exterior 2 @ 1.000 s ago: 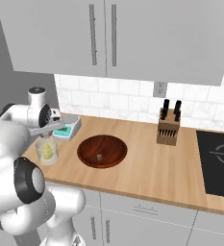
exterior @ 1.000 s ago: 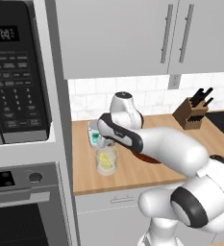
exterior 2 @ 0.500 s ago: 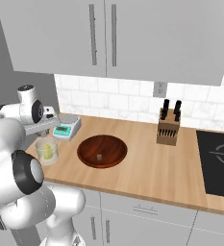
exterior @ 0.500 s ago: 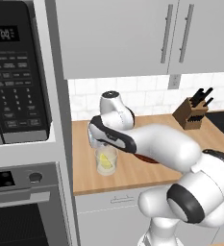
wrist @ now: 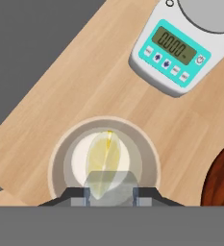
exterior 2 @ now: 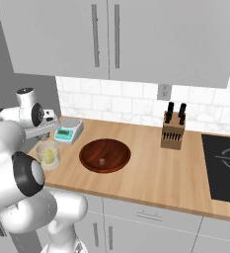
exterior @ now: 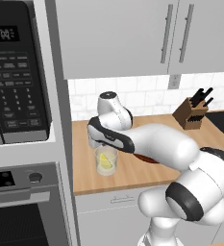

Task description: Grab a lemon wedge from the fridge and one ice cube from the ice bowl, and put them in the glass of lemonade.

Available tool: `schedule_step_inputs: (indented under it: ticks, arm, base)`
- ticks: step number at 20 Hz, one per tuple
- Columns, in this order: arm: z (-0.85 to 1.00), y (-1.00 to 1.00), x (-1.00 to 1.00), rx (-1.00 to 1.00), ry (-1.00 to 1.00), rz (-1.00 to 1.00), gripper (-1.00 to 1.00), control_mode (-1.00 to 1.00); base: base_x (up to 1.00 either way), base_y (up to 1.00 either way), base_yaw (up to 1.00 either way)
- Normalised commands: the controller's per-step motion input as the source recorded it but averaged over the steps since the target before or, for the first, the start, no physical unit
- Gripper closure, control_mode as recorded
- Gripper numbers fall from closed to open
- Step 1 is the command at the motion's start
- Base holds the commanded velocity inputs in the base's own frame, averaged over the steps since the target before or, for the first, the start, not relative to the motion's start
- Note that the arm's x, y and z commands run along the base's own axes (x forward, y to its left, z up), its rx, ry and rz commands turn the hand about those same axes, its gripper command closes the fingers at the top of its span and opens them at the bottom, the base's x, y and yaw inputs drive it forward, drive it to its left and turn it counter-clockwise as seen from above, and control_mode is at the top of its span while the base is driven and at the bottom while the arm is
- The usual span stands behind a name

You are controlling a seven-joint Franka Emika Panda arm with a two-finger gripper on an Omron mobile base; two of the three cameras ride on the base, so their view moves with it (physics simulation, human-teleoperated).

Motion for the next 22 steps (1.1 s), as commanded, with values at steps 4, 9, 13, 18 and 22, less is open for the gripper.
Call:
schedule_step_inputs:
  ticks: [4, 9, 13, 18, 22]
  arm:
    - [-0.08, 0.03, 0.00, 0.00, 0.00, 0.00, 1.00, -1.00]
    - [-0.01, 0.16, 0.00, 0.00, 0.00, 0.00, 1.00, -1.00]
    - [-0.06, 0.03, 0.00, 0.00, 0.00, 0.00, 1.00, -1.00]
    - [-0.25, 0.00, 0.00, 0.00, 0.00, 0.00, 1.00, -1.00]
    - [-0.01, 0.00, 0.00, 0.00, 0.00, 0.00, 1.00, -1.00]
  base:
    - [0.00, 0.00, 0.00]
    - [0.00, 0.00, 0.00]
    - [0.00, 0.00, 0.00]
    - [0.00, 0.00, 0.00]
    - [0.00, 0.00, 0.00]
